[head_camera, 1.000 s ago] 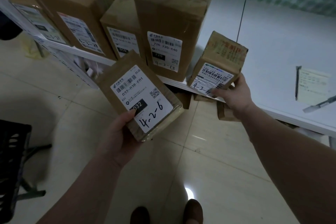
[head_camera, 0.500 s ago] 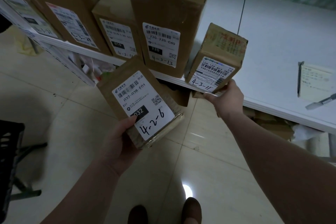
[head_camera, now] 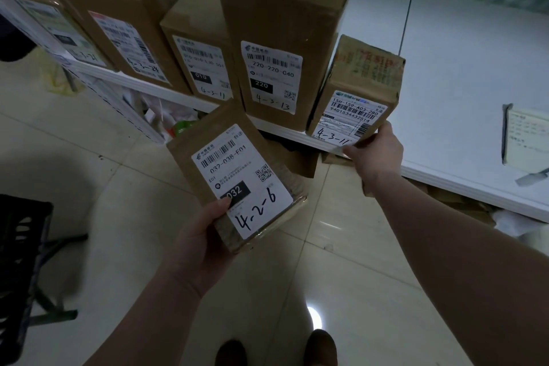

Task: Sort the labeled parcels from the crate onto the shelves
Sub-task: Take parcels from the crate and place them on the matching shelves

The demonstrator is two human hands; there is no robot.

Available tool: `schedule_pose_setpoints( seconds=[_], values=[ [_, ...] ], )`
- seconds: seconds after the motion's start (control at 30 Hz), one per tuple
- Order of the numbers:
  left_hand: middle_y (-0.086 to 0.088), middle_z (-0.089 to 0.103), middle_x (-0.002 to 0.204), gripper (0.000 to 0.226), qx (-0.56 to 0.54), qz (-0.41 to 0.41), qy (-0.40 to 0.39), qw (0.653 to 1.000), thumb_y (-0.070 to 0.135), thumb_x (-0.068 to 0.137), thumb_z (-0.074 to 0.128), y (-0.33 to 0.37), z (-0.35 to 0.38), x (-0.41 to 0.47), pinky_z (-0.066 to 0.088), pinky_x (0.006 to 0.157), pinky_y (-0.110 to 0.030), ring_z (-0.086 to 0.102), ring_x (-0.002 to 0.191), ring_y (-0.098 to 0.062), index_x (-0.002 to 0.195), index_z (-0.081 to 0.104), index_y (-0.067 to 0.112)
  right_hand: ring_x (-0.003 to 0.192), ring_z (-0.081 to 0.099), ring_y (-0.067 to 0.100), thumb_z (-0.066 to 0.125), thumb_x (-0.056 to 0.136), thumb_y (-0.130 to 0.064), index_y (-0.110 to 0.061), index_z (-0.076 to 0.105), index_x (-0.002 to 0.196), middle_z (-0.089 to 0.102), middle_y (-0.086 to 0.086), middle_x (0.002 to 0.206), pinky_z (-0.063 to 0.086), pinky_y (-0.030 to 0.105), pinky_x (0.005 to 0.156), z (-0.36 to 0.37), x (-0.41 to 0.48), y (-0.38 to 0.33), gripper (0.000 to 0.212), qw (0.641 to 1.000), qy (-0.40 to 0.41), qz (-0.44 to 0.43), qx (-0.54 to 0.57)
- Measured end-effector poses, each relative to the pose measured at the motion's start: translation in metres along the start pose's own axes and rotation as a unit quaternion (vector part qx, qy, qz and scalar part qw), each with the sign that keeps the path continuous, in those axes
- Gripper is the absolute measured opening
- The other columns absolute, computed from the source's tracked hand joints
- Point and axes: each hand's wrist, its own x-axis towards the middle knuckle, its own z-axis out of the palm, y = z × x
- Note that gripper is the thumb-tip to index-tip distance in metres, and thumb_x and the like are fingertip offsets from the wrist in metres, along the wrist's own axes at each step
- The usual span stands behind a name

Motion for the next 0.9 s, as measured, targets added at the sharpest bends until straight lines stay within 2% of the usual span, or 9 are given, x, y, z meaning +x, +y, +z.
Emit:
schedule_pose_setpoints(
  seconds=[0.1, 0.17, 0.3, 0.4, 0.47, 0.53, 0.6, 0.73, 0.9],
  values=[
    [-0.016, 0.067, 0.118, 0.062, 0.014, -0.002, -0.006, 1.0, 0.028, 0.049, 0.09, 0.002, 0.0, -0.001, 0.057, 0.062, -0.039, 0.069, 0.095, -0.03, 0.108, 0.073, 0.018, 0.105, 0.063, 0.026, 0.077, 0.079, -0.011, -0.01, 0.051, 0.123, 0.067, 0.008, 0.114, 0.043, 0.026, 0.076, 0.0, 0.002, -0.001, 0.051, 1.0, -0.002, 0.004, -0.004],
    [-0.017, 0.066, 0.12, 0.072, 0.02, -0.011, -0.002, 1.0, 0.03, 0.043, 0.092, 0.002, 0.002, -0.004, 0.057, 0.063, -0.039, 0.069, 0.097, -0.031, 0.111, 0.071, 0.017, 0.107, 0.063, 0.027, 0.077, 0.078, -0.013, -0.009, 0.049, 0.128, 0.067, 0.009, 0.116, 0.045, 0.028, 0.078, -0.001, 0.001, -0.002, 0.057, 1.0, 0.0, 0.014, -0.001],
    [-0.017, 0.066, 0.121, 0.075, 0.038, -0.021, -0.001, 0.999, 0.033, 0.045, 0.091, 0.007, 0.01, -0.018, 0.057, 0.063, -0.038, 0.069, 0.096, -0.031, 0.115, 0.068, 0.016, 0.109, 0.061, 0.031, 0.076, 0.08, -0.02, -0.01, 0.04, 0.141, 0.063, 0.011, 0.122, 0.052, 0.034, 0.082, -0.008, -0.02, -0.007, 0.071, 0.997, 0.014, 0.069, 0.035],
    [-0.016, 0.066, 0.119, 0.068, 0.059, -0.027, -0.001, 0.998, 0.032, 0.048, 0.088, 0.019, 0.022, -0.037, 0.057, 0.066, -0.039, 0.068, 0.097, -0.031, 0.112, 0.07, 0.018, 0.102, 0.064, 0.033, 0.073, 0.084, -0.024, -0.011, 0.044, 0.138, 0.063, 0.015, 0.12, 0.055, 0.042, 0.084, -0.018, -0.05, -0.011, 0.063, 0.992, -0.008, 0.109, 0.06],
    [-0.015, 0.067, 0.119, 0.072, 0.071, -0.033, 0.003, 0.997, 0.028, 0.049, 0.087, 0.031, 0.033, -0.054, 0.058, 0.066, -0.039, 0.069, 0.097, -0.031, 0.117, 0.067, 0.017, 0.095, 0.066, 0.032, 0.071, 0.084, -0.026, -0.011, 0.051, 0.131, 0.065, 0.014, 0.113, 0.056, 0.048, 0.086, -0.028, -0.072, -0.019, 0.052, 0.99, -0.039, 0.115, 0.077],
    [-0.015, 0.068, 0.117, 0.079, 0.077, -0.036, 0.006, 0.996, 0.025, 0.046, 0.086, 0.048, 0.045, -0.075, 0.058, 0.063, -0.038, 0.07, 0.096, -0.031, 0.121, 0.062, 0.015, 0.087, 0.068, 0.029, 0.068, 0.086, -0.027, -0.014, 0.06, 0.112, 0.068, 0.009, 0.101, 0.056, 0.05, 0.085, -0.041, -0.091, -0.033, 0.031, 0.987, -0.068, 0.104, 0.102],
    [-0.015, 0.068, 0.117, 0.072, 0.091, -0.034, -0.004, 0.995, 0.02, 0.054, 0.078, 0.07, 0.057, -0.096, 0.058, 0.065, -0.04, 0.069, 0.098, -0.033, 0.123, 0.059, 0.014, 0.076, 0.067, 0.026, 0.065, 0.088, -0.028, -0.017, 0.063, 0.091, 0.068, 0.005, 0.087, 0.058, 0.048, 0.081, -0.059, -0.109, -0.055, 0.012, 0.984, -0.1, 0.083, 0.122],
    [-0.016, 0.067, 0.12, 0.071, 0.121, -0.015, -0.035, 0.992, 0.012, 0.061, 0.072, 0.127, 0.093, -0.136, 0.058, 0.078, -0.048, 0.066, 0.105, -0.037, 0.129, 0.054, 0.012, 0.064, 0.059, 0.022, 0.059, 0.093, -0.029, -0.014, 0.064, 0.077, 0.065, 0.008, 0.075, 0.052, 0.038, 0.065, -0.101, -0.141, -0.13, 0.023, 0.974, -0.152, 0.023, 0.168],
    [-0.016, 0.071, 0.11, 0.06, 0.182, 0.071, -0.077, 0.978, 0.015, 0.066, 0.063, 0.22, 0.161, -0.196, 0.059, 0.063, -0.037, 0.071, 0.091, -0.032, 0.126, 0.057, 0.01, 0.061, 0.054, 0.019, 0.058, 0.095, -0.032, -0.009, 0.063, 0.074, 0.061, 0.007, 0.067, 0.044, 0.03, 0.062, -0.17, -0.179, -0.252, 0.031, 0.962, -0.181, -0.088, 0.183]
  ],
)
